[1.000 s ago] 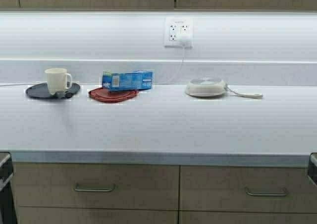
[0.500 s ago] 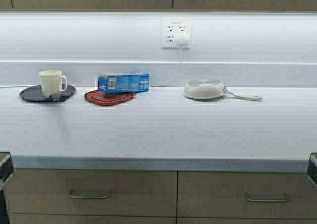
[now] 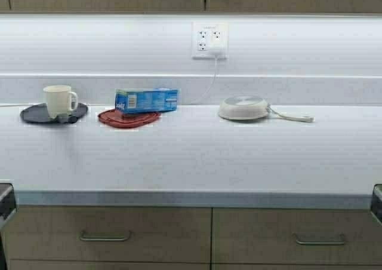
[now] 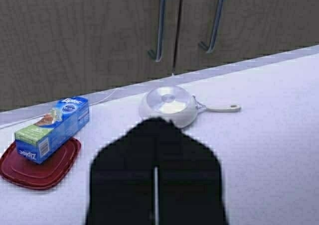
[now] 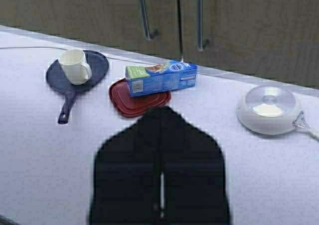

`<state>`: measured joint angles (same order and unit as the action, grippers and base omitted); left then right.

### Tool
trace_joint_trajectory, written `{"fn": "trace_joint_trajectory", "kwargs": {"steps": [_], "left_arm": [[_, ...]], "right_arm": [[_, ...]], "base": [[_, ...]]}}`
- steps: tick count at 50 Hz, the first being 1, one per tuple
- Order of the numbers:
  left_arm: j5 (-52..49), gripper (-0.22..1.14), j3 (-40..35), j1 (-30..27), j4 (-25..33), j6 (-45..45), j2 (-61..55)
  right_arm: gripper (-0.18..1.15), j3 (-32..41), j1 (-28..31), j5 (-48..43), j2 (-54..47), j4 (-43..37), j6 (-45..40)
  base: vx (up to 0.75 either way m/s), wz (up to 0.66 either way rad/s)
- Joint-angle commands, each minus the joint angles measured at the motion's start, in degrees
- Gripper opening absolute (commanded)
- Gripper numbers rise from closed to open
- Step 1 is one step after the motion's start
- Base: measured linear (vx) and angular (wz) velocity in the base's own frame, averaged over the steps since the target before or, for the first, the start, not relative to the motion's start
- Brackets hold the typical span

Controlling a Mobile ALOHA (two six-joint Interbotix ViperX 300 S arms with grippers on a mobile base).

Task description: Open the cabinet, put the pot inside, then close it

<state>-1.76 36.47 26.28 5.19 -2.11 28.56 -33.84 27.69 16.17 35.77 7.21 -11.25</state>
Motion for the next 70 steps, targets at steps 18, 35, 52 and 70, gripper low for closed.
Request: {"fn": "trace_joint_trajectory", "kwargs": {"steps": [18, 35, 52, 70], "left_arm": [[1.05, 0.04, -0.26, 0.18, 0.0, 0.0, -0.7], [2.11, 0.04, 0.18, 0.18, 0.0, 0.0, -0.88], [2.46, 0.04, 0.18, 0.18, 0.0, 0.09, -1.49], [2.46, 0.04, 0.35, 0.18, 0.0, 0.09, -1.49]], "right_arm": [[0.07, 0.26, 0.09, -0.53, -0.44, -0.09, -0.18], [0.07, -0.35, 0.09, -0.53, -0.53, 0.0, 0.0], [0.07, -0.35, 0.09, -0.53, -0.53, 0.0, 0.0], [0.07, -0.35, 0.09, -0.53, -0.53, 0.0, 0.0]], "base": [[0.0, 0.0], [0.0, 0.0], [0.0, 0.0], [0.01, -0.01]]}}
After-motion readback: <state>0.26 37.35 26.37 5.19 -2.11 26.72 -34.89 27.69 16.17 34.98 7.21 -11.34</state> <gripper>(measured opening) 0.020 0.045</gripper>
